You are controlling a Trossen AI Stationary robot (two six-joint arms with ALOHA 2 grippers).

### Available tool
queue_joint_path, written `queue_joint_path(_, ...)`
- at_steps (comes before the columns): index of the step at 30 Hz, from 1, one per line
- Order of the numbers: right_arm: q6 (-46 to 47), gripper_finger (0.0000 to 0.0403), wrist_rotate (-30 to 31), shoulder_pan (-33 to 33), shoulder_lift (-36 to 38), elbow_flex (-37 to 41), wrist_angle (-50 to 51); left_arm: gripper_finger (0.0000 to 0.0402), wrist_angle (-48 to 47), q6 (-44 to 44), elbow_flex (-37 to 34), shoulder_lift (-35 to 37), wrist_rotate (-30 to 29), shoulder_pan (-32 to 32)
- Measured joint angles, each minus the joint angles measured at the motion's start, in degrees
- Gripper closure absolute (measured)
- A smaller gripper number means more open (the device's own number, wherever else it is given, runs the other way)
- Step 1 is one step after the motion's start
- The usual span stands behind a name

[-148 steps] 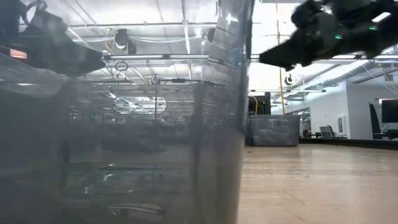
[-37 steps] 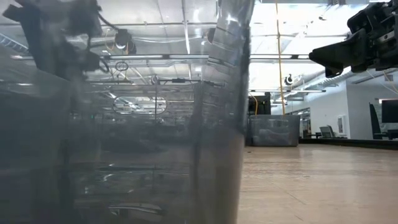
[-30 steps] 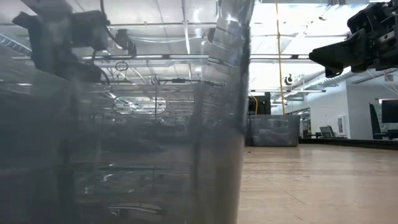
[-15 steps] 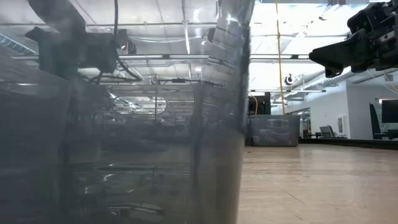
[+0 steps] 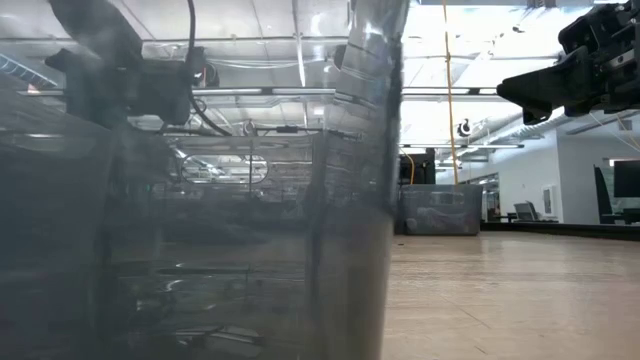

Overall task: Pick & Place Travel size toiletries
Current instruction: Put the top black deodorant into the transparent bin

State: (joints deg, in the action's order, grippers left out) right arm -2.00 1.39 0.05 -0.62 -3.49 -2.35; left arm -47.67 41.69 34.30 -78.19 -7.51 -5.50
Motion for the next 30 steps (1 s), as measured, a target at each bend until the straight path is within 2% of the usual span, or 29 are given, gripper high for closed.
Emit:
queue_joint_path(3,0.01,0.0328,0.0,0.0,0.0,0.0,0.01,0.0206,0.88,0.35,-0.04,-0.03,-1.69,0.0)
queue_joint_path(9,0.01,0.0328,0.01,-0.01,0.0,0.0,0.01,0.0206,1.2,-0.07,-0.12,0.23,-6.34,0.03)
queue_joint_path(12,0.0,0.0328,0.0,-0.01,0.02,0.0,0.0,0.0196,0.81,0.23,0.14,2.86,-7.76,0.45)
queue_joint_path(17,0.0,0.0328,0.0,0.0,0.0,0.0,0.02,0.0201,0.85,-1.51,2.61,8.04,-7.51,2.01)
queue_joint_path(22,0.01,0.0328,0.01,0.0,0.02,0.0,0.0,0.0206,0.76,-4.05,6.27,14.12,-4.8,4.22)
queue_joint_path(30,0.02,0.0328,0.0,0.0,0.0,0.02,0.0,0.0192,3.54,-2.88,11.52,21.0,-0.71,12.02)
